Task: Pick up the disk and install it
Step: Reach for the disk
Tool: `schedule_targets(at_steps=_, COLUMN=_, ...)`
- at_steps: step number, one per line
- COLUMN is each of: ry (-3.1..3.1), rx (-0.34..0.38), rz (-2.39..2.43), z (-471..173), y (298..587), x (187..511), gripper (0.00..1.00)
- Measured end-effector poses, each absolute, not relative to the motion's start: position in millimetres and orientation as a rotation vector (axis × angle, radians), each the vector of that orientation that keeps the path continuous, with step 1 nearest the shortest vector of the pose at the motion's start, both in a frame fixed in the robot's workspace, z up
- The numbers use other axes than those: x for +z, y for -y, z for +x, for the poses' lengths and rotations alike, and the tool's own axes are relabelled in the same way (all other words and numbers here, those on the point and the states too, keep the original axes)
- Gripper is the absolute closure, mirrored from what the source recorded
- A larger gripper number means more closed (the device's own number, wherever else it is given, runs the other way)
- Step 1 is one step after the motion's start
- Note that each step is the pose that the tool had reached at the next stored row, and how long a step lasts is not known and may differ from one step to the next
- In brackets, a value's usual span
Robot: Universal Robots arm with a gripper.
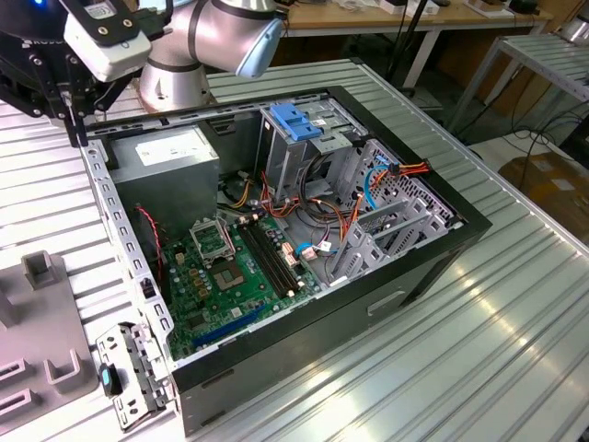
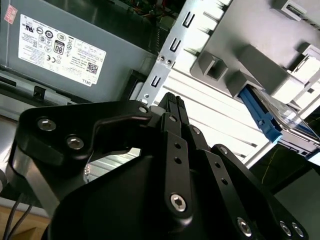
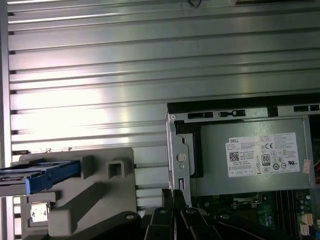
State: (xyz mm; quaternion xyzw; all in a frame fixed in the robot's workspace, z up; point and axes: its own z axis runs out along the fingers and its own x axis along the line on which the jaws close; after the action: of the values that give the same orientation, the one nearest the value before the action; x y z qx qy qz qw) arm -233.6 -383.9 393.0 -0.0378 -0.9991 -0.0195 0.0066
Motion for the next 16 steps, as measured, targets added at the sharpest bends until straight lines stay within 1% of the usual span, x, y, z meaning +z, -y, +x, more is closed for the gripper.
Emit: schedule_targets(at_steps=16, ry=3.125, rx=-0.061, rz=-0.118, z=-248, y=384, x=393, gripper=0.85)
